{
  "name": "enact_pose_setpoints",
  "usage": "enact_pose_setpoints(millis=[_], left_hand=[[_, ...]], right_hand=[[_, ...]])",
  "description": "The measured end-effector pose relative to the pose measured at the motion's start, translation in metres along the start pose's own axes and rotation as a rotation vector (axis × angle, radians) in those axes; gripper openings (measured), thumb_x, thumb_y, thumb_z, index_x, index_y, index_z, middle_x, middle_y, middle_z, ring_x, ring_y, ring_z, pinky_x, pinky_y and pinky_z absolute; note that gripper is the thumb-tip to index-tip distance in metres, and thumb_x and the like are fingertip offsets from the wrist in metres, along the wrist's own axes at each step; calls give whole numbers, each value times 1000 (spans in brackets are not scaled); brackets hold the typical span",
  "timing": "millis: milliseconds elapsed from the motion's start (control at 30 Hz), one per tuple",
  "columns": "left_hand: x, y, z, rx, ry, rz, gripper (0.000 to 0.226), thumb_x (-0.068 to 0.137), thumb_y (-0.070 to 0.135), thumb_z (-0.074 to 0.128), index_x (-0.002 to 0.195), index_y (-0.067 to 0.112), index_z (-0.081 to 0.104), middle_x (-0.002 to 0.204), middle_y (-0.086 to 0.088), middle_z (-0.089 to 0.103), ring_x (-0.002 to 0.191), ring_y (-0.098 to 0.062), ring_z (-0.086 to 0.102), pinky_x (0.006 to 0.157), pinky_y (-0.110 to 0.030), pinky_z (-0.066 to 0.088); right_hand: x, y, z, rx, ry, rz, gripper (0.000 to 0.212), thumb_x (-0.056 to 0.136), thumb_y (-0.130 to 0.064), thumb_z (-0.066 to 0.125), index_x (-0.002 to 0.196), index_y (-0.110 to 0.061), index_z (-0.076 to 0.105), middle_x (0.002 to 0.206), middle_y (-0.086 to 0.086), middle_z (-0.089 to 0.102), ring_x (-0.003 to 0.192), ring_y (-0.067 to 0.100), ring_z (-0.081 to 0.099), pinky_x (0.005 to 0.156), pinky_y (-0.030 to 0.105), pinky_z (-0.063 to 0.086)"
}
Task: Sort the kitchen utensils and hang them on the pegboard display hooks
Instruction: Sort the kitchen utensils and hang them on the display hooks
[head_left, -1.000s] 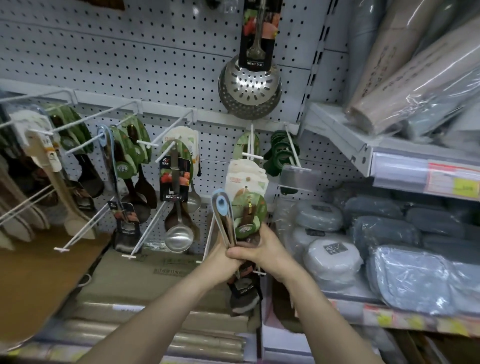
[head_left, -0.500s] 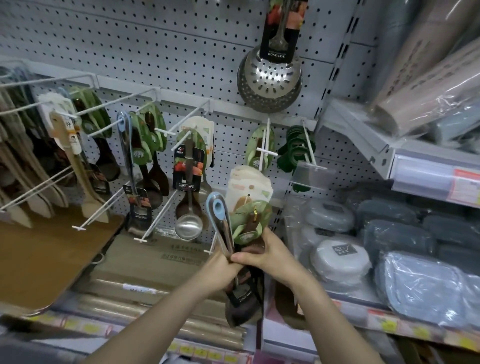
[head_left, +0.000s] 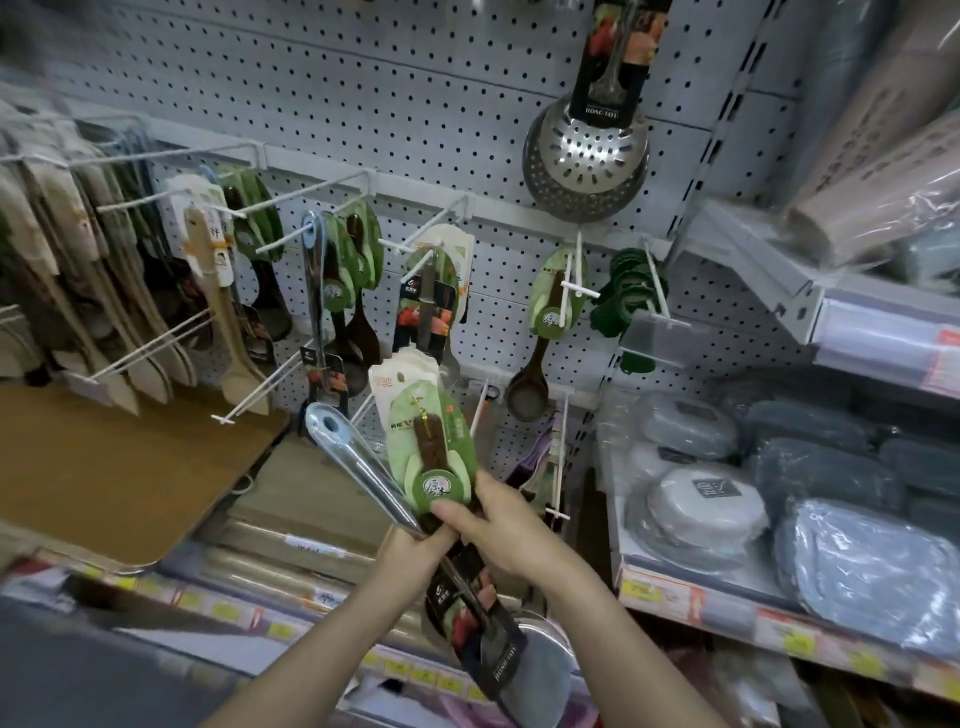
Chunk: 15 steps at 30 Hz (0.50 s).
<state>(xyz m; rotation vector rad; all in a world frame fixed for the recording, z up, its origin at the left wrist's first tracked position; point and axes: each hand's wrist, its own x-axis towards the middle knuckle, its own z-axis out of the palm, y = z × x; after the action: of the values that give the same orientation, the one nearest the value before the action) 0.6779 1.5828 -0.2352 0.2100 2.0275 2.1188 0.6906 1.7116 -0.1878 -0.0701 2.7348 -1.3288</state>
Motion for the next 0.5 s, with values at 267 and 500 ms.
enact_pose_setpoints(millis=[267,500], left_hand=[[-21,6,-55,52,154,-25,16,84,19,72,86,31,63,72,16,71,70,8,65,61,-12,50],[-14,18,-86,42,324,-41,11,93,6,57,97,10,66,87,-2,69,87,-22,63,76,-33,49]], right_hand=[[4,-44,47,61,-70,-28,39,98,-45,51,134,-31,49,121,-15,57,114,9,56,98,31,46],[30,-60,70,17,-113,-108,50,93,-58,50,137,-36,48,143,-6,48,131,13,45,111,42,39]])
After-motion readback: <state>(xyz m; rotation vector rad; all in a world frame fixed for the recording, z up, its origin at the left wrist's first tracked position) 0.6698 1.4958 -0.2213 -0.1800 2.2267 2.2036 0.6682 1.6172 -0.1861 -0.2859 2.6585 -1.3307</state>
